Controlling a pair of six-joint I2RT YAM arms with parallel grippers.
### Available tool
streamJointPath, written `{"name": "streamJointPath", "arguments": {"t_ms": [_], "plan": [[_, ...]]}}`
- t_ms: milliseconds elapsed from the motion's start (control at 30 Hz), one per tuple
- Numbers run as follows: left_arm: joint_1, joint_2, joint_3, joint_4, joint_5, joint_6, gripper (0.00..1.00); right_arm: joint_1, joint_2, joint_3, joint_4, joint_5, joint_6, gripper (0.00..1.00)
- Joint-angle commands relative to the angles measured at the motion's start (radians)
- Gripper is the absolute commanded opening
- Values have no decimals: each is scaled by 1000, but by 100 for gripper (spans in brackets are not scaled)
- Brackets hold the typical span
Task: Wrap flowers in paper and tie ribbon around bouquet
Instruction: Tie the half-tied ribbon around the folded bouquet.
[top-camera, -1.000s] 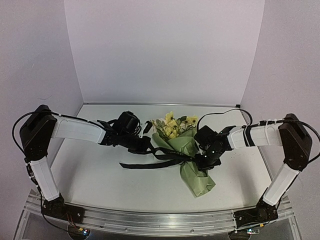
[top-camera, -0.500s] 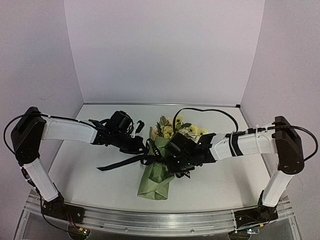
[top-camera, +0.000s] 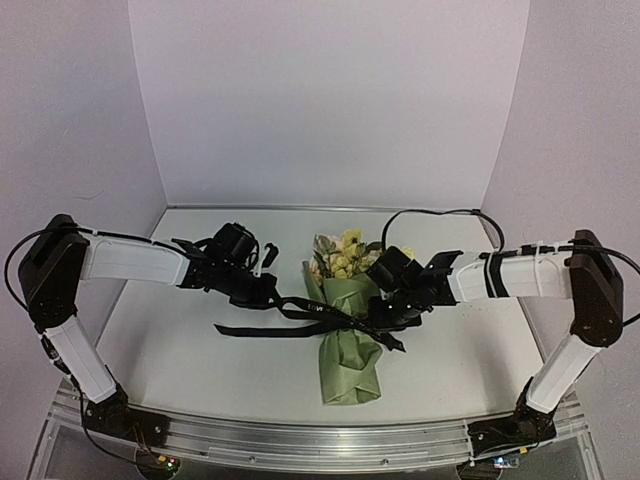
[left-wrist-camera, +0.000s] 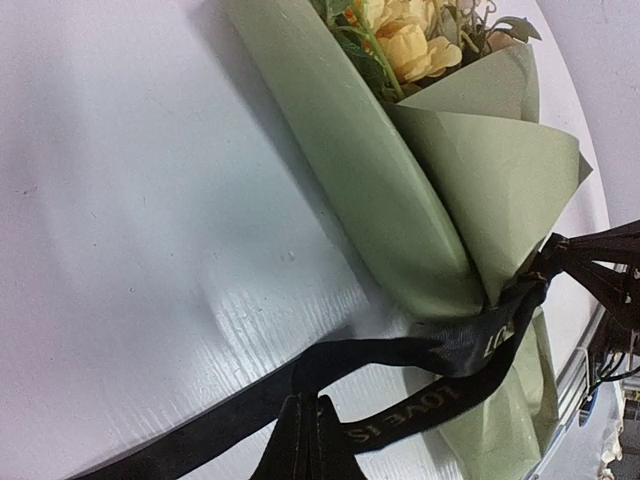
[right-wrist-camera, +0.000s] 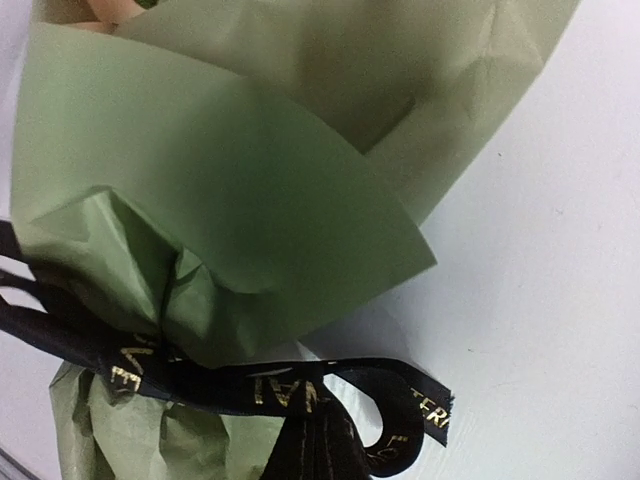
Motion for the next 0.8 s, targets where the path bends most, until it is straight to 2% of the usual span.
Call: {"name": "streamJointPath", "arguments": {"t_ms": [0, 167, 467, 600, 767], "plan": [[10, 9, -7, -3, -6, 4, 0, -19, -36, -60, 8, 21, 59, 0], [11, 13, -7, -4, -5, 2, 0, -35, -41, -113, 38, 44, 129, 0], [15, 37, -2, -2, 7, -2, 0, -50, -109, -208, 56, 102, 156, 0], [16, 48, -3, 3, 14, -7, 0, -49, -143, -234, 72, 73, 164, 0], [22, 51, -1, 1, 6, -8, 0, 62, -125, -183, 78, 48, 197, 0]]}}
